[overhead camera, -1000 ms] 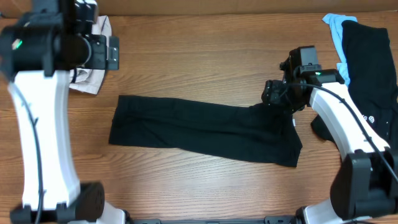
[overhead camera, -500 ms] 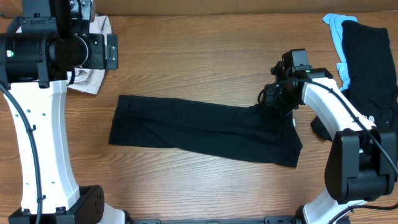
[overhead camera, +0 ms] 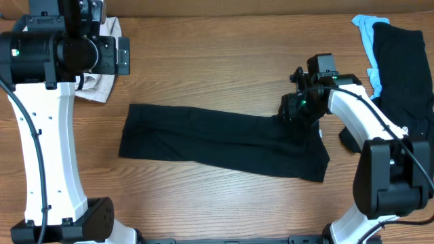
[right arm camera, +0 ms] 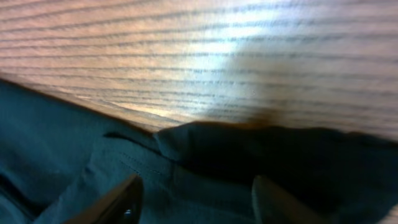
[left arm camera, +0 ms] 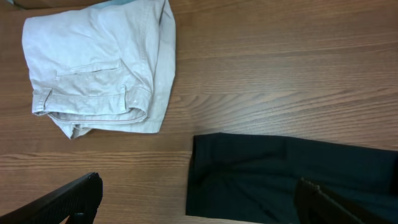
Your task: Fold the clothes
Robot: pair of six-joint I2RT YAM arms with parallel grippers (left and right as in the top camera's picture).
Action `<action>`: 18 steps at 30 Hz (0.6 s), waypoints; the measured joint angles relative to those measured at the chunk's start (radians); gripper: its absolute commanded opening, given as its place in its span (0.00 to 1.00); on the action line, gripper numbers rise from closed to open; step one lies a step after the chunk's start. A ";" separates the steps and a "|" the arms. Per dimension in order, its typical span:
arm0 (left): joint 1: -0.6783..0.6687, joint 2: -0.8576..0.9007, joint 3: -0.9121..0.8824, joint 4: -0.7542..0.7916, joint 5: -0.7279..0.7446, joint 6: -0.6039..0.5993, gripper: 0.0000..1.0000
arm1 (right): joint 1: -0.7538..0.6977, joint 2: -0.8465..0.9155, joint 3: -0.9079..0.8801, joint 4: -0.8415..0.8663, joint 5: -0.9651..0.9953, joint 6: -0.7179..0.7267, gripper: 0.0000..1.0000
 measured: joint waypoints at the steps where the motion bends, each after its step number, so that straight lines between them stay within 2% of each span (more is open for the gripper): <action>1: 0.000 0.002 0.000 0.000 0.000 0.000 1.00 | 0.000 0.008 0.000 -0.003 -0.004 -0.003 0.43; 5: 0.000 0.009 0.000 0.000 0.000 0.000 1.00 | 0.000 0.026 0.000 -0.010 -0.019 -0.007 0.15; 8: 0.000 0.010 0.000 0.000 0.000 0.000 1.00 | 0.000 0.026 0.000 -0.010 -0.029 -0.014 0.04; 13: 0.000 0.010 0.000 0.000 0.000 0.000 1.00 | 0.000 0.026 0.032 -0.058 -0.030 -0.018 0.04; 18: 0.000 0.010 0.000 0.000 0.000 0.000 1.00 | 0.000 0.026 0.157 -0.134 -0.030 -0.018 0.04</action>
